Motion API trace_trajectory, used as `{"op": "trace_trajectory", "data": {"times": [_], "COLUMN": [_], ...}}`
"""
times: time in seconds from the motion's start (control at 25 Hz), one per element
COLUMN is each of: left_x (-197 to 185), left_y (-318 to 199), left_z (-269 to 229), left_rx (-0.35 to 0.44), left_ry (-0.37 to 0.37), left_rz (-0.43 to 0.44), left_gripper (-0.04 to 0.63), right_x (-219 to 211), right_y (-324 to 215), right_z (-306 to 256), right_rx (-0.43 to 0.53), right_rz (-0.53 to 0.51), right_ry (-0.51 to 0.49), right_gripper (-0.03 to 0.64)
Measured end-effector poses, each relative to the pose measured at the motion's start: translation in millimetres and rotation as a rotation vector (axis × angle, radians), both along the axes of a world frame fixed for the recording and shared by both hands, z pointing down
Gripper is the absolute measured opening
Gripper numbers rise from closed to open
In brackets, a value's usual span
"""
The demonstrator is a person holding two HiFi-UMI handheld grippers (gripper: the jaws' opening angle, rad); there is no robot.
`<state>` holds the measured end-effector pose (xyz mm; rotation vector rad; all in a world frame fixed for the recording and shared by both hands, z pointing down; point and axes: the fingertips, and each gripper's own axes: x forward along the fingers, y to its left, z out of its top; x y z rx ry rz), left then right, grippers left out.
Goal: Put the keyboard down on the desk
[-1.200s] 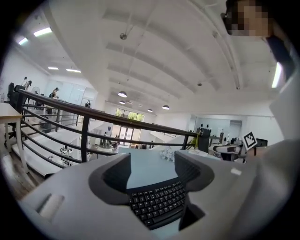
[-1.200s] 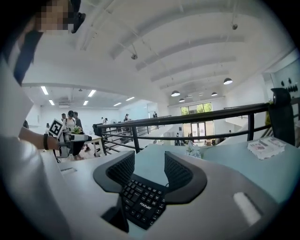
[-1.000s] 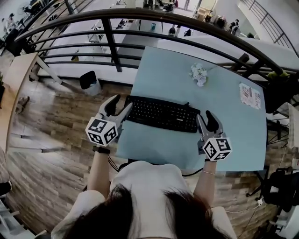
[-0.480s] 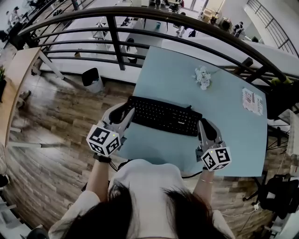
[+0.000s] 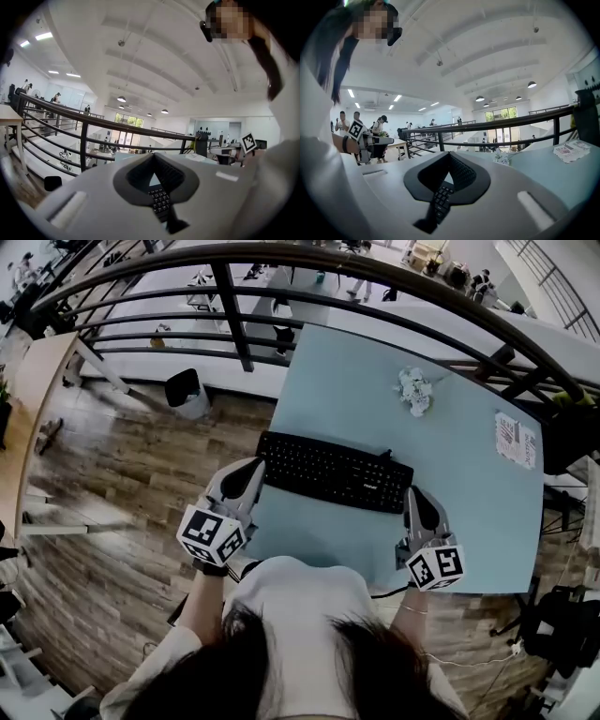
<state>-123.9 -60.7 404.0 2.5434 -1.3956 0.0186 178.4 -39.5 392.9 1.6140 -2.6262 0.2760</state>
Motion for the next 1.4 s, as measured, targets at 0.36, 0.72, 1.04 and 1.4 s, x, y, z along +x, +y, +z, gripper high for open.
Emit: {"op": "trace_trajectory", "data": {"times": [0.36, 0.72, 1.04, 1.4], "left_x": [6.1, 7.9, 7.8, 2.5], "left_y": [-10.9, -13.9, -10.9, -7.2], "left_z": [-2.7, -4.2, -0.9, 0.1], "left_rx": [0.020, 0.017, 0.011, -0.005], "left_ry": [-0.024, -0.016, -0.013, -0.010], "left_rz": [0.019, 0.025, 0.022, 0.014], "left_gripper": [0.057, 0.057, 0.057, 0.057], "right_x": [-0.6, 3.1, 2.8, -2.4], "right_y": [-9.2, -8.1, -7.5, -3.8], "right_z": [-6.9, -12.0, -10.7, -13.5], "right_rx": [0.031, 0.034, 0.031, 0.030], "right_rz": [0.018, 0.026, 0.016, 0.017], "right_ry": [0.024, 0.051, 0.051, 0.047], "right_gripper": [0.000, 0.000, 0.000, 0.000]}}
